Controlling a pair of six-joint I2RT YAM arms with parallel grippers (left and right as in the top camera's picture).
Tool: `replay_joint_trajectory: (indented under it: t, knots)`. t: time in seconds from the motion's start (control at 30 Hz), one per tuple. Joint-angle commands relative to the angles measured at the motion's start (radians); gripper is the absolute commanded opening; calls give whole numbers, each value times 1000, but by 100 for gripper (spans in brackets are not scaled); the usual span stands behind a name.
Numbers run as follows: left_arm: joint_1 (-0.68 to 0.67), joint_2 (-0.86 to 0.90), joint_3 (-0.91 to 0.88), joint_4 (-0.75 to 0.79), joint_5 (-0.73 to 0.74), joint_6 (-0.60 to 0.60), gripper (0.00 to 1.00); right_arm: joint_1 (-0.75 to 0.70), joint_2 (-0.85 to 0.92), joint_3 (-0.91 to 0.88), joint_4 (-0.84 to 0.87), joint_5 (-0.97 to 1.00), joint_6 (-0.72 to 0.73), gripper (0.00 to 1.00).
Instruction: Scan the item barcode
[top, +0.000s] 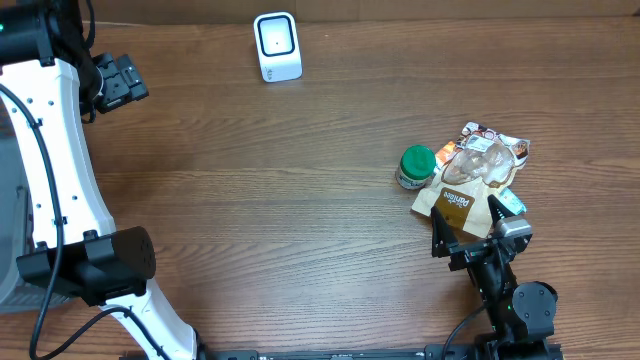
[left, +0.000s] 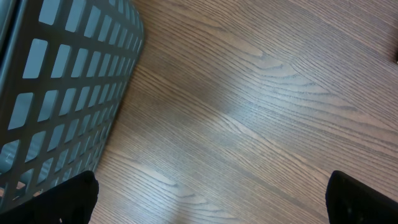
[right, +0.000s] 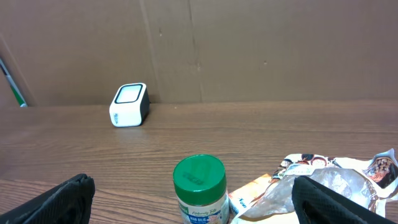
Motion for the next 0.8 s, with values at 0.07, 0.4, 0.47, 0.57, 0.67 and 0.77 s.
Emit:
replay_joint_trajectory:
  t: [0.07, 0.4, 0.47, 0.57, 0.67, 0.77]
  knots:
    - [-26, -63, 16, -2, -6, 7, 99, -3, -12, -11, 6, 1, 0, 100]
    - [-277, -362, -209, 5, -6, 7, 99, -3, -12, -11, 6, 1, 0, 100]
    - [-324, -429, -261, 5, -5, 7, 100, -3, -12, -11, 6, 1, 0, 100]
    - [-344, -508, -312, 5, 3, 7, 100, -3, -12, -11, 6, 1, 0, 100]
    - [-336, -571, -348, -2, 5, 7, 100, -3, -12, -11, 6, 1, 0, 100]
    - [-335, -637, -401, 1, -21, 22, 100, -3, -12, -11, 6, 1, 0, 100]
